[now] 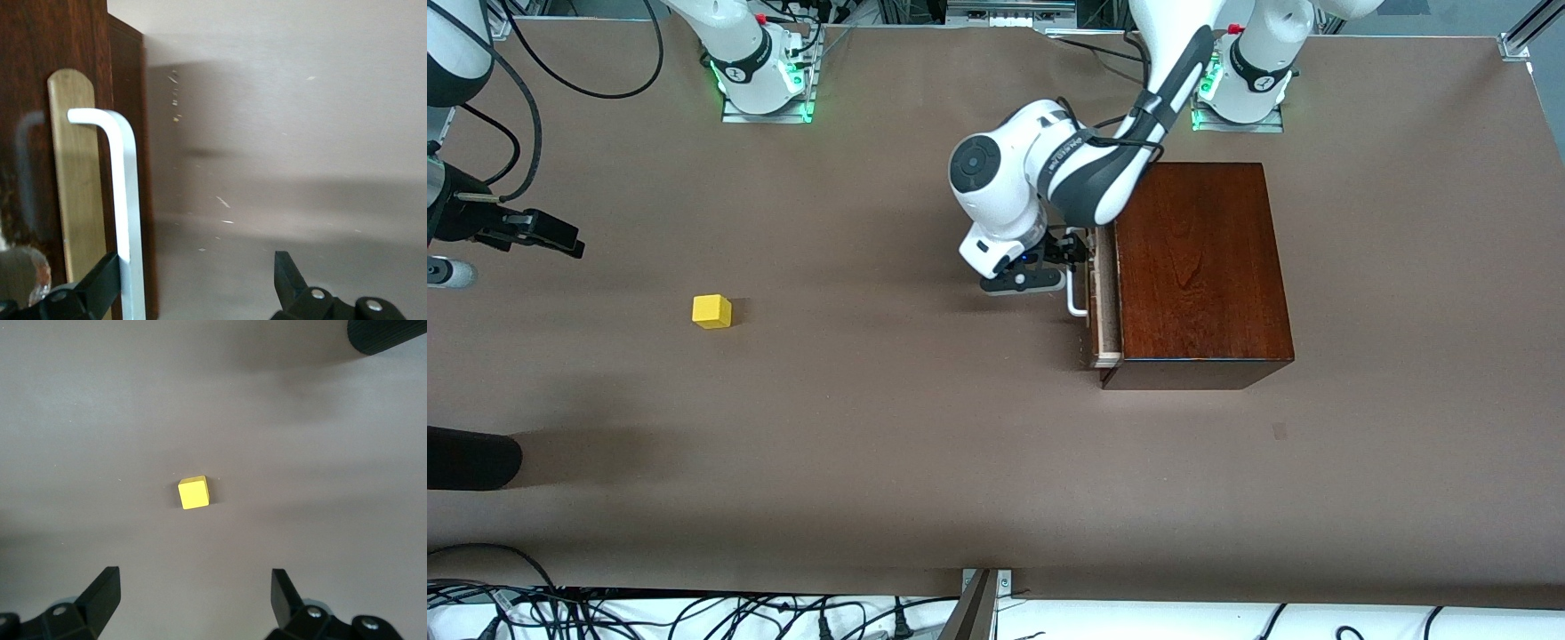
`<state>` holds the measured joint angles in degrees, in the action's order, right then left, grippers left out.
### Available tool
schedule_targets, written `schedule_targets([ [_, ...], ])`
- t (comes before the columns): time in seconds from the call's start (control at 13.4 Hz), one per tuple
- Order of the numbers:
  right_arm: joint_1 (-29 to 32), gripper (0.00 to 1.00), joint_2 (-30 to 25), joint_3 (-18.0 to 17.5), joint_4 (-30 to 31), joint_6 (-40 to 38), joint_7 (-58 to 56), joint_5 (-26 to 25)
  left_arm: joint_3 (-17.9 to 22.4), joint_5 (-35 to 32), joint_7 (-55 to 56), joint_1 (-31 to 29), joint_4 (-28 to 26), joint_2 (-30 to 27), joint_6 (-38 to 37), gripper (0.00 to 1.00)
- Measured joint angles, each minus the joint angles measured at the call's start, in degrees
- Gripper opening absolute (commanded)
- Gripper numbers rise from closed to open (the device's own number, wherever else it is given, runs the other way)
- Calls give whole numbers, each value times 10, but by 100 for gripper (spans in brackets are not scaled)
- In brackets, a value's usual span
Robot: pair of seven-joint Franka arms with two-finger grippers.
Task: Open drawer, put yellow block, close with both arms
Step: 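Grasp the drawer handle with the left gripper and pull it open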
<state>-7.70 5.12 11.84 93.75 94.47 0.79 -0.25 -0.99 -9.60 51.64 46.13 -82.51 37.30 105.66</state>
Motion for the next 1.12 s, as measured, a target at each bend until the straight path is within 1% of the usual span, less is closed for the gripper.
schedule_targets([
  [0.22,0,100,1,0,0,0,0,0,0,7,9,5,21,13,0,100],
  [0.52,0,100,2,0,0,0,0,0,0,17,16,17,67,40,1,100],
  [1.12,0,100,2,0,0,0,0,0,0,20,30,26,117,71,-10,100],
])
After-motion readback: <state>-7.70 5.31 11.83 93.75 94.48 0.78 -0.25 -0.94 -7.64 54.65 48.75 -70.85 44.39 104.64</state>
